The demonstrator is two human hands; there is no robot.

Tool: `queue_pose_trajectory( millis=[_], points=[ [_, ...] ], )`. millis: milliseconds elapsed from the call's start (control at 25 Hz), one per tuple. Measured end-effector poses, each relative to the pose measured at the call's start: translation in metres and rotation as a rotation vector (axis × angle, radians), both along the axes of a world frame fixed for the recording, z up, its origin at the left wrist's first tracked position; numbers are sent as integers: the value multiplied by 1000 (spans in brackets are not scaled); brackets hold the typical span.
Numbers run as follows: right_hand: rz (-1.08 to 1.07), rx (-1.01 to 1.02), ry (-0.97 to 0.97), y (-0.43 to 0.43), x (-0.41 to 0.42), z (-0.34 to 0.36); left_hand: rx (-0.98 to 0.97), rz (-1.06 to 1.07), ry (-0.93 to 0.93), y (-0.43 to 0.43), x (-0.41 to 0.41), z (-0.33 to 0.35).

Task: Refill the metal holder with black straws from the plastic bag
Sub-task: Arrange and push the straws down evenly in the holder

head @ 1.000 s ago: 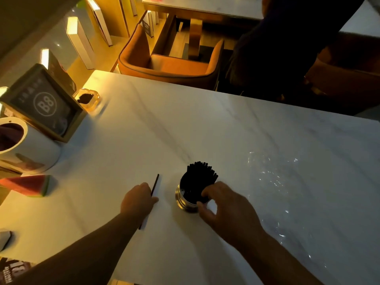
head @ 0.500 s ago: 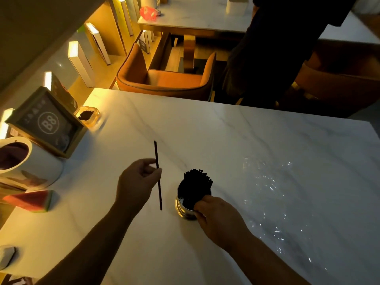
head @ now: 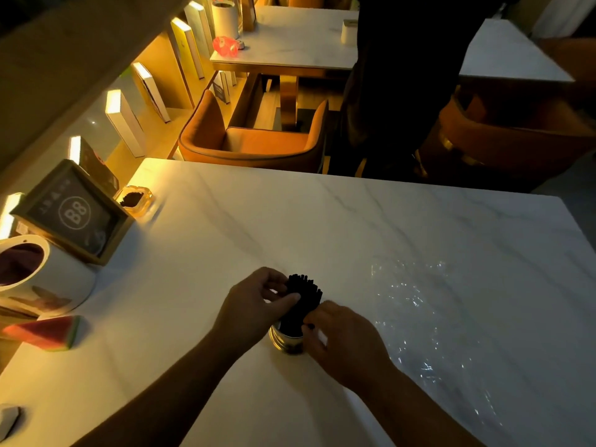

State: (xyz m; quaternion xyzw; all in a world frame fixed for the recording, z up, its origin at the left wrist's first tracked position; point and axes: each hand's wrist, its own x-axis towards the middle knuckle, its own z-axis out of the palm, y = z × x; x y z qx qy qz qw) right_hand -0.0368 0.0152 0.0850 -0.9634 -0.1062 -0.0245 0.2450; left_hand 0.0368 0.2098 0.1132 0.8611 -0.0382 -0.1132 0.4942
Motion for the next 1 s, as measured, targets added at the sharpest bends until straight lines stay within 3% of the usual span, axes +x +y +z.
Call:
queue_pose_trajectory(
  millis=[120,200,280,360,520,1000],
  points=[
    [-225,130,6,-10,13,4,267,-30,-96,1,20,-1],
    [-372,265,216,-11,28,2,401,-155,-65,-7,36,-1],
    [-391,345,417,-7,40,-2,509,-293,-58,-18,47,-3],
    [-348,355,430,-3,48,-7,573,-376,-78,-24,55,-4],
    [-328,361,320,-3,55,-5,573,-397,-111,-20,58,0],
    [-253,235,281,-5,49,9,593,-451,-223,-11,64,43]
  ],
)
